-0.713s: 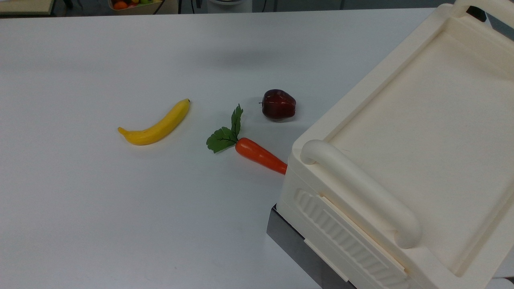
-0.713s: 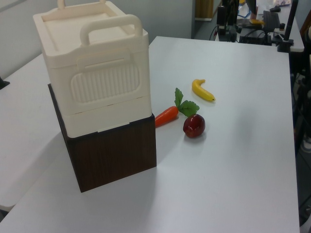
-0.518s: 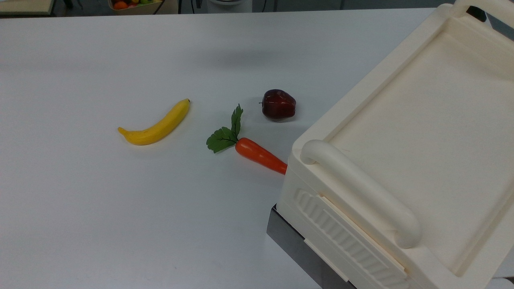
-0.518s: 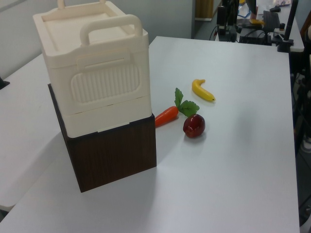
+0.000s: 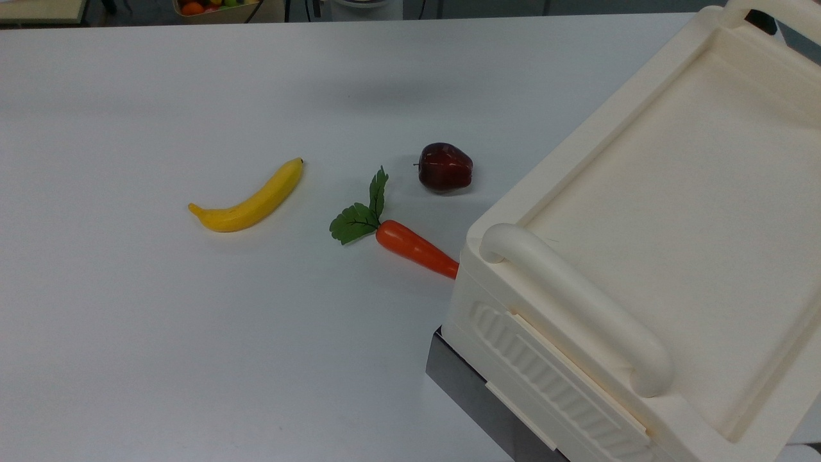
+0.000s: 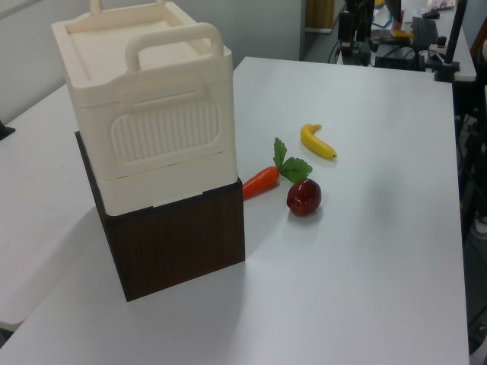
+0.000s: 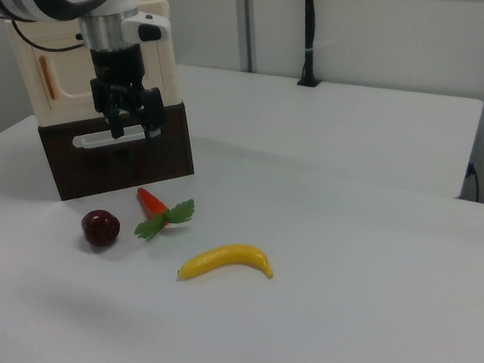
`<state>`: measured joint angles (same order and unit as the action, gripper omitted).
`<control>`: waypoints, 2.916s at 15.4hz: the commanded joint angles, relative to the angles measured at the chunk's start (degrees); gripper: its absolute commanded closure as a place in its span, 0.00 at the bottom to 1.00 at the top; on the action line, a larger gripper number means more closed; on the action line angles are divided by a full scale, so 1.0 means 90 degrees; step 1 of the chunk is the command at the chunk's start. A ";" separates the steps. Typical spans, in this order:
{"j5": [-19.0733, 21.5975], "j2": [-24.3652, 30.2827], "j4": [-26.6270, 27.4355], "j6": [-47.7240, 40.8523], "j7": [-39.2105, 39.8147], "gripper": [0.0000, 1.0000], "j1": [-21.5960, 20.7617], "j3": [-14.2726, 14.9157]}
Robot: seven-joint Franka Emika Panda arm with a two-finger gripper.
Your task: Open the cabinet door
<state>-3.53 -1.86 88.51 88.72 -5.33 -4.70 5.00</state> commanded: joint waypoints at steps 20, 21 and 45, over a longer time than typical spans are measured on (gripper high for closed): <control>0.1387 -0.0779 -0.0381 0.3081 0.2201 0.00 -0.2211 -0.0136; 0.1534 -0.0838 -0.0401 0.3110 0.2436 0.00 -0.2251 -0.0136; 0.1799 -0.1190 -0.0421 0.4770 0.3688 0.50 -0.2739 -0.0146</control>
<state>11.49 -11.69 85.37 129.30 28.76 -28.58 3.06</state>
